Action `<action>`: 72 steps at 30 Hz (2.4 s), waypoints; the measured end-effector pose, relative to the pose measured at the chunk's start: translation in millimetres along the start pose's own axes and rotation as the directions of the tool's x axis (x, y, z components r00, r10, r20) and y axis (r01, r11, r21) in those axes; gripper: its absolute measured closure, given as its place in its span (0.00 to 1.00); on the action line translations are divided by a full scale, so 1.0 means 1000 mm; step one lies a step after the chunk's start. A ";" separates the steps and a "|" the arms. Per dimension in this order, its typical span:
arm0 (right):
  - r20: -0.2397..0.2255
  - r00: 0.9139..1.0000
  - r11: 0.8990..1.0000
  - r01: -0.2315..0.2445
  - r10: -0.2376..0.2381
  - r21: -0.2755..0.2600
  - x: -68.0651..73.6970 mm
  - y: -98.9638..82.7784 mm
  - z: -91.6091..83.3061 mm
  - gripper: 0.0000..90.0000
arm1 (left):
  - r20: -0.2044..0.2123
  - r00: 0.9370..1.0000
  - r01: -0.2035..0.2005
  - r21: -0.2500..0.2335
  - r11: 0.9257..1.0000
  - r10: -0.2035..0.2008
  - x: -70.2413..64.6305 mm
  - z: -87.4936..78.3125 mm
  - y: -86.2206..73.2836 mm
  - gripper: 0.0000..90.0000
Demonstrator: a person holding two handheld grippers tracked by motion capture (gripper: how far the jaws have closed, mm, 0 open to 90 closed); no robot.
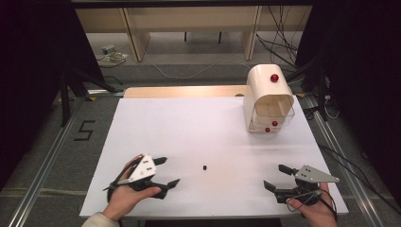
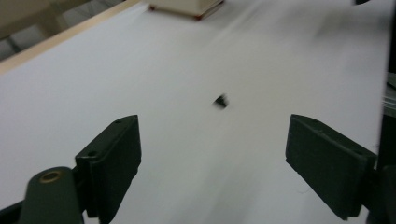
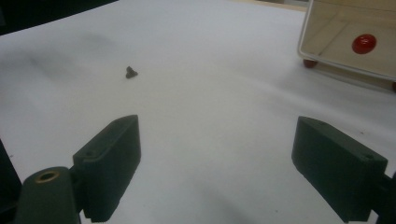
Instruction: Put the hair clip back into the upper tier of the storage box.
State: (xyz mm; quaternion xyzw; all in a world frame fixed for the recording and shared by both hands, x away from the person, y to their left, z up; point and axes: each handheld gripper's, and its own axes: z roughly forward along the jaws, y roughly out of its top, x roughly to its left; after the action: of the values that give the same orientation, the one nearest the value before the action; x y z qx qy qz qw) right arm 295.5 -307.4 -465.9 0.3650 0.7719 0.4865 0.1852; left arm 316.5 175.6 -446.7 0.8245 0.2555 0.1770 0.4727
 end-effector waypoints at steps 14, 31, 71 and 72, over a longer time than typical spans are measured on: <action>-0.078 0.995 0.997 0.070 -0.068 0.021 0.017 0.018 0.028 0.20 | -0.015 1.000 0.009 0.024 1.000 -0.008 0.011 0.001 -0.018 0.17; -0.213 0.963 0.977 0.188 -0.164 0.096 0.047 0.050 0.113 0.32 | -0.024 1.000 0.004 0.030 1.000 -0.003 0.011 0.004 -0.020 0.18; -0.268 0.941 0.939 0.269 -0.208 0.216 0.073 0.059 0.197 0.86 | -0.026 1.000 0.004 0.033 0.999 -0.003 0.011 0.006 -0.022 0.18; -0.267 0.942 0.939 0.264 -0.203 0.218 0.073 0.059 0.197 0.86 | -0.026 1.000 0.004 0.033 0.999 -0.003 0.011 0.006 -0.022 0.18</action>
State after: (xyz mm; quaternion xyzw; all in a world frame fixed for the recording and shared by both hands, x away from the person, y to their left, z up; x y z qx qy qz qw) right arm 395.8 -116.7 -499.1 0.2288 0.8819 0.4000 0.0993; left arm 322.9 187.7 -468.5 0.8294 0.2661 0.1826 0.4561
